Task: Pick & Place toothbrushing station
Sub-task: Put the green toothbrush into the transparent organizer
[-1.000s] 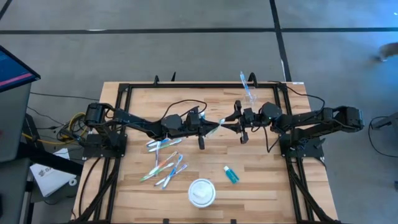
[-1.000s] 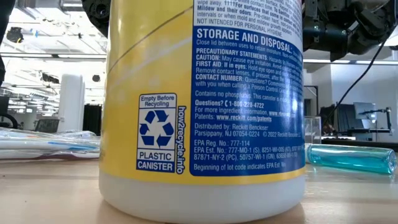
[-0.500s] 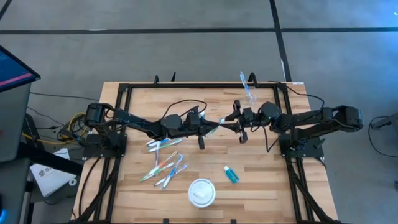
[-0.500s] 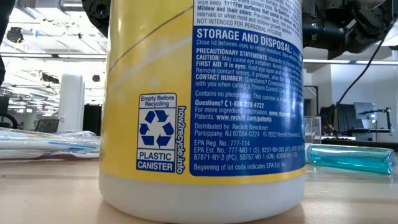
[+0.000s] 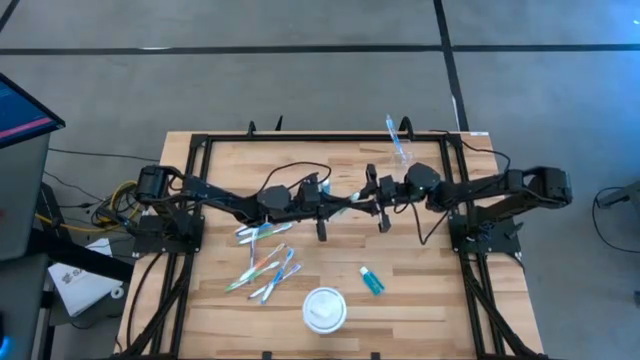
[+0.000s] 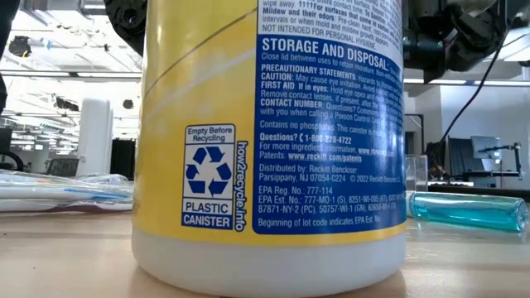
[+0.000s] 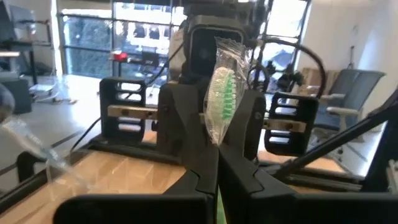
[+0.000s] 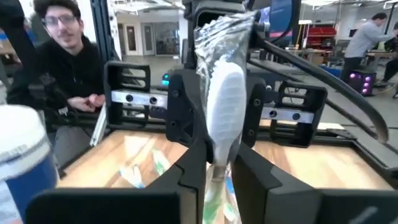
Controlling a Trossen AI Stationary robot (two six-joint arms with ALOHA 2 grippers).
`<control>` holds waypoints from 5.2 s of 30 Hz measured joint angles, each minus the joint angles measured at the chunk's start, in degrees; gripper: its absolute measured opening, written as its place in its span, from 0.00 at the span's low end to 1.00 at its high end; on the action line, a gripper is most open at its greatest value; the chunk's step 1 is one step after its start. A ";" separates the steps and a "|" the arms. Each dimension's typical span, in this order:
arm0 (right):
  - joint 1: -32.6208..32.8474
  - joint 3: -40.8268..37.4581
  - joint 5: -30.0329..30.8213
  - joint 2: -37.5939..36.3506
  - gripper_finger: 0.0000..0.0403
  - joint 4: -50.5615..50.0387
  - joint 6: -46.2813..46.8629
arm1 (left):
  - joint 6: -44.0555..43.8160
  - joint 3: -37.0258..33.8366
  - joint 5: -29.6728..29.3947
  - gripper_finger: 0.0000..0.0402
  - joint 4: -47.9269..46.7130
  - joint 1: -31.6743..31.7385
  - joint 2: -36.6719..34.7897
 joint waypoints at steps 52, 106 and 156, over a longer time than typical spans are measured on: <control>-2.79 -0.09 -1.05 -3.37 0.02 -4.52 -1.47 | 2.00 -4.07 -1.43 0.16 -1.90 0.06 -3.83; -44.22 -0.02 21.49 -24.61 0.02 -38.53 1.13 | 0.40 -11.57 -1.48 0.12 -2.09 -0.55 -9.79; -47.59 0.05 20.93 -7.71 0.10 -35.35 0.02 | 0.40 -11.74 -1.25 0.12 -2.13 -0.53 -9.79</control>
